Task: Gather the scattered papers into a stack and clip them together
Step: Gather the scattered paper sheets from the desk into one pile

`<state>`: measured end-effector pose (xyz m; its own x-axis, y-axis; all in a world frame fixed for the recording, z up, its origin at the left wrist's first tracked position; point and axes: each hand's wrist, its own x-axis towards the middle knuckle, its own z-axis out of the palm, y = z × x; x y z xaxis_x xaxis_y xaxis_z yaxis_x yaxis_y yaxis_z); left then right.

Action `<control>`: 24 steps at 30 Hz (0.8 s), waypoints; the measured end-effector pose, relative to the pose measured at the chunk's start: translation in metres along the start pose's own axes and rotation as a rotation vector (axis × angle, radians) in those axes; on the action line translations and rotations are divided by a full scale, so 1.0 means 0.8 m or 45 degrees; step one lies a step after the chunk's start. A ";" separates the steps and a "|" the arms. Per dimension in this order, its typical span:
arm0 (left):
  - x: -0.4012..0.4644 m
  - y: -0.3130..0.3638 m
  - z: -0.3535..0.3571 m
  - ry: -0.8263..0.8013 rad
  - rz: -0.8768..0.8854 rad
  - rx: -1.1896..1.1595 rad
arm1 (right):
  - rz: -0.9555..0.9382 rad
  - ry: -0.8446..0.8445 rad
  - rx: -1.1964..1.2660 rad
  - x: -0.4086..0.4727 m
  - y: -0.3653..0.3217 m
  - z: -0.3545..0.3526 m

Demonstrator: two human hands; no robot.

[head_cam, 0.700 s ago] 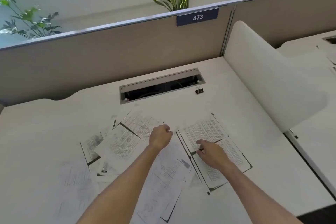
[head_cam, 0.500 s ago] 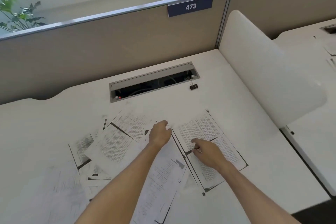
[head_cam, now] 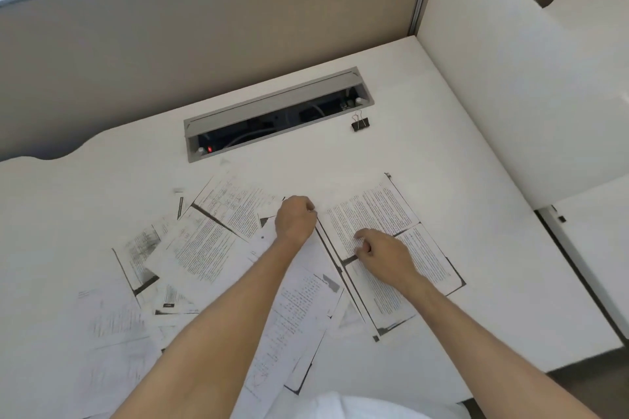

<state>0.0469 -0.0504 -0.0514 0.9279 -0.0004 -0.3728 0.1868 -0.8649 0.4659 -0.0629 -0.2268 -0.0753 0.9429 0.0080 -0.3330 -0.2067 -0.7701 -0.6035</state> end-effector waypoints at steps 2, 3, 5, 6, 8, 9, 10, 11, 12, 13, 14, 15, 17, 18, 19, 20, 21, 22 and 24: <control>-0.001 -0.003 0.003 0.003 -0.004 -0.030 | 0.001 0.002 0.022 0.000 0.000 0.002; -0.001 -0.004 0.005 0.001 -0.002 -0.056 | 0.005 0.003 0.034 0.000 0.000 0.002; -0.003 -0.005 0.006 0.023 0.009 -0.137 | 0.009 0.004 0.054 0.001 -0.001 0.003; -0.004 -0.005 0.006 0.047 0.006 -0.203 | 0.012 0.000 0.073 0.001 -0.001 0.003; -0.008 -0.004 0.008 0.094 -0.025 -0.399 | 0.030 -0.003 0.184 0.001 0.000 -0.001; -0.010 -0.003 0.008 0.101 -0.061 -0.527 | 0.044 0.010 0.270 0.000 0.001 -0.004; -0.013 -0.001 0.009 0.095 -0.113 -0.667 | 0.061 0.042 0.358 0.000 0.002 -0.008; -0.015 0.001 0.010 0.083 -0.165 -0.800 | 0.076 0.094 0.431 0.000 0.004 -0.014; -0.017 0.002 0.011 0.069 -0.210 -0.910 | 0.088 0.160 0.483 0.001 0.006 -0.021; -0.020 0.003 0.012 0.055 -0.247 -0.998 | 0.103 0.232 0.523 0.004 0.009 -0.028; -0.022 0.004 0.013 0.040 -0.274 -1.069 | 0.126 0.302 0.564 0.007 0.012 -0.036; -0.025 0.005 0.014 0.021 -0.292 -1.129 | 0.153 0.365 0.604 0.011 0.015 -0.045; -0.029 0.007 0.016 -0.013 -0.311 -1.184 | 0.195 0.448 0.653 0.020 0.020 -0.062; -0.030 0.009 0.018 -0.018 -0.314 -1.171 | 0.207 0.465 0.662 0.025 0.023 -0.070; -0.031 0.011 0.018 -0.011 -0.313 -1.146 | 0.214 0.474 0.664 0.029 0.027 -0.077; -0.033 0.014 0.019 0.001 -0.305 -1.133 | 0.218 0.484 0.660 0.032 0.031 -0.084; -0.034 0.017 0.020 0.011 -0.293 -1.133 | 0.223 0.494 0.655 0.035 0.036 -0.091; -0.035 0.019 0.020 0.013 -0.275 -1.141 | 0.230 0.500 0.652 0.038 0.042 -0.099; -0.039 0.023 0.017 -0.012 -0.224 -1.171 | 0.246 0.465 0.663 0.042 0.055 -0.114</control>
<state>0.0171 -0.0728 -0.0420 0.8599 0.0852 -0.5033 0.5102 -0.1158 0.8522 -0.0165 -0.3185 -0.0472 0.8853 -0.3866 -0.2584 -0.3935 -0.3266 -0.8594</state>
